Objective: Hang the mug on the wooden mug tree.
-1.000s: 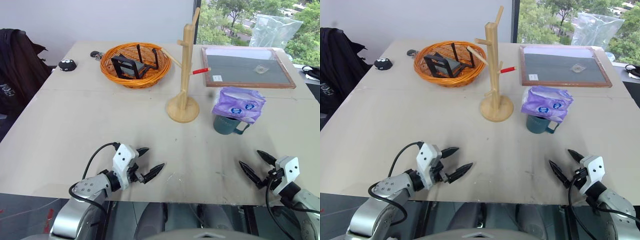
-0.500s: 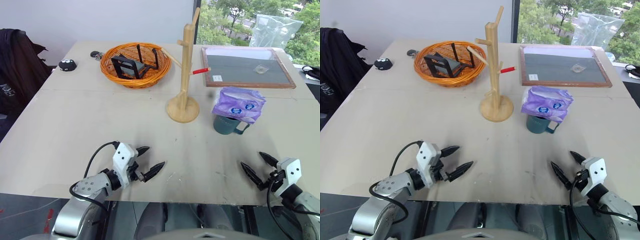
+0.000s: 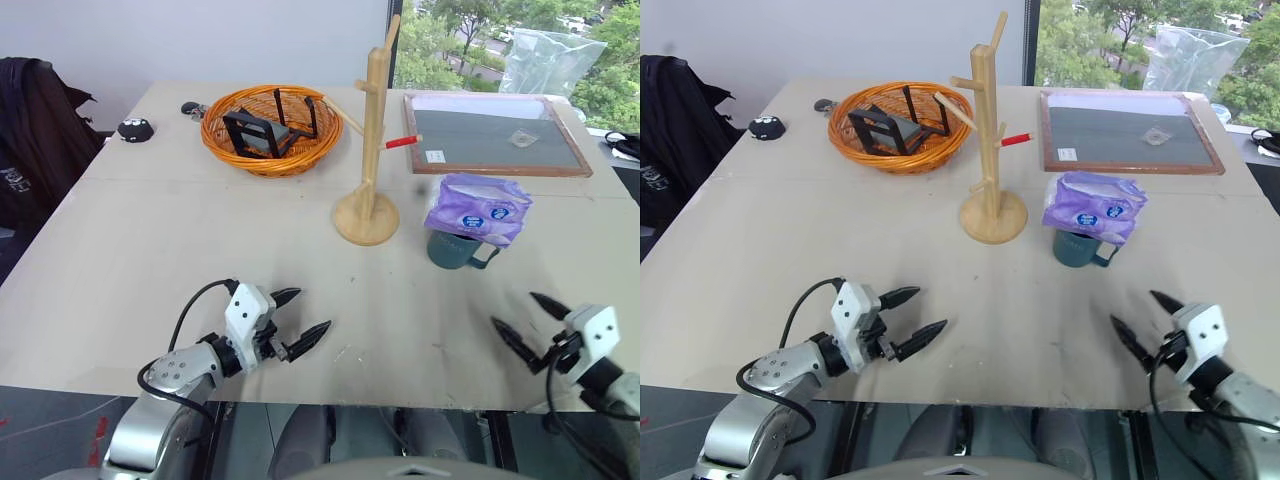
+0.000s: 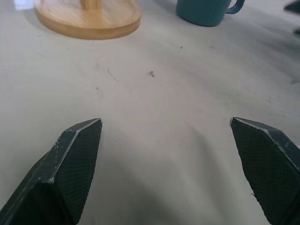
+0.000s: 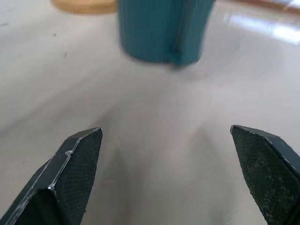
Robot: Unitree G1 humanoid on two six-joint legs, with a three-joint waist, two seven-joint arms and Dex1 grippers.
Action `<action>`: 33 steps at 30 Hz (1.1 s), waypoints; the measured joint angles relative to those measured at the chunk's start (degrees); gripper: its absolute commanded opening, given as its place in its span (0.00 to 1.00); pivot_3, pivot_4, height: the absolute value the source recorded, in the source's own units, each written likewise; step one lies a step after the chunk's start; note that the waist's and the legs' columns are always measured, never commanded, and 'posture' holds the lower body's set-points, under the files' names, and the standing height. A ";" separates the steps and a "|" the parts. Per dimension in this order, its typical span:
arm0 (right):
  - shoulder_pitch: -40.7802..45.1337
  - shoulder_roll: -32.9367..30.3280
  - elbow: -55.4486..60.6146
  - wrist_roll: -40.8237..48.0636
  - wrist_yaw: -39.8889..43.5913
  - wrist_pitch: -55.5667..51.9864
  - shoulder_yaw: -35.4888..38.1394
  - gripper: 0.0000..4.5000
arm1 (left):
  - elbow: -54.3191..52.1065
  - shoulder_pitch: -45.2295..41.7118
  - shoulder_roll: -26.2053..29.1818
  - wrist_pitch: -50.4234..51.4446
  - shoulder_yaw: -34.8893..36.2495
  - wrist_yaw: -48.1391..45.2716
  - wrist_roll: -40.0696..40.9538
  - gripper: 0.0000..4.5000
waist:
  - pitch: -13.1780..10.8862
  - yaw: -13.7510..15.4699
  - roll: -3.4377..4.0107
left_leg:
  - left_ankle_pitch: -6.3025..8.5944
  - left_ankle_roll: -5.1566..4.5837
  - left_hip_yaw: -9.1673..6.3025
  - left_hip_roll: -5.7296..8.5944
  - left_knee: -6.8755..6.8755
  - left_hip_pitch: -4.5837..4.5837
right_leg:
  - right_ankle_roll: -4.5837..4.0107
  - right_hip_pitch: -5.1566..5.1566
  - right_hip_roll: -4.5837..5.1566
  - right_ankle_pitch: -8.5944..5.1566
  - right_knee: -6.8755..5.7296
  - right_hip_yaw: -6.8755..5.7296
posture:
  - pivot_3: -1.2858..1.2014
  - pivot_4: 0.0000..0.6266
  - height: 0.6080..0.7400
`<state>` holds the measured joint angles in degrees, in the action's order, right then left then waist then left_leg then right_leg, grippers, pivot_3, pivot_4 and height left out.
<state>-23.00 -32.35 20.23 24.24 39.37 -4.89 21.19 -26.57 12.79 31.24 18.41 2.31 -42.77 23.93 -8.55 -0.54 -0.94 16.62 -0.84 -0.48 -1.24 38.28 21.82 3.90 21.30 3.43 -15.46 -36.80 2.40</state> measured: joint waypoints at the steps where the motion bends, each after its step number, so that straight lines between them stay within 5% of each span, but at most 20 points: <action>1: 0.33 -2.47 2.62 2.00 0.00 -2.38 2.24 0.98 | -0.62 -1.00 0.58 0.65 0.30 -0.05 0.74 1.00 | -0.03 0.02 0.03 | 0.00 0.00 -0.01 -0.01 0.02 0.01 | 0.00 0.00 0.00 0.00 -0.01 0.00 | 0.52 0.24 0.98; 5: 6.85 -11.19 11.71 7.28 -0.51 -9.26 7.80 0.98 | -4.34 -6.21 3.69 3.80 1.86 -1.86 5.31 1.00 | 0.01 -0.18 -0.04 | 0.00 0.00 -0.06 0.00 0.01 -0.03 | 0.00 -0.04 -0.14 0.01 -0.02 -0.03 | 0.52 0.24 0.98; 9: 20.44 -14.69 13.49 6.97 -3.03 -15.46 0.86 0.98 | -5.91 -13.50 4.95 7.32 1.33 -5.12 10.97 1.00 | 0.02 -0.21 -0.12 | 0.00 0.00 -0.07 0.00 0.03 -0.01 | 0.00 -0.03 -0.20 0.01 0.01 0.00 | 0.52 0.24 0.98; 16: 31.70 -12.16 9.19 0.31 -3.61 -17.37 -14.60 0.98 | -6.89 -18.88 7.48 9.97 -0.93 -6.87 12.18 1.00 | -0.02 0.12 -0.12 | -0.02 0.02 -0.14 0.03 0.08 0.62 | 0.01 0.51 -0.18 0.02 0.06 -0.05 | 0.52 0.24 0.98; 33: 38.15 -5.06 0.06 -19.94 -8.50 -10.74 -26.44 0.98 | -9.05 -19.58 6.86 13.45 -0.70 -0.64 12.30 1.00 | -0.02 -0.06 -0.12 | -0.15 0.26 -0.13 0.03 0.12 0.60 | 0.01 0.52 -0.19 0.03 -0.01 -0.04 | 0.52 0.24 0.98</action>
<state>15.15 -37.40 20.29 4.29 30.88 -15.63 -5.25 -35.62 -6.79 38.11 31.87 1.61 -43.41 36.23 -8.58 -0.61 -1.05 16.47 -0.58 -0.61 -1.21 38.41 22.42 3.91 21.81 3.24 -15.44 -36.81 2.36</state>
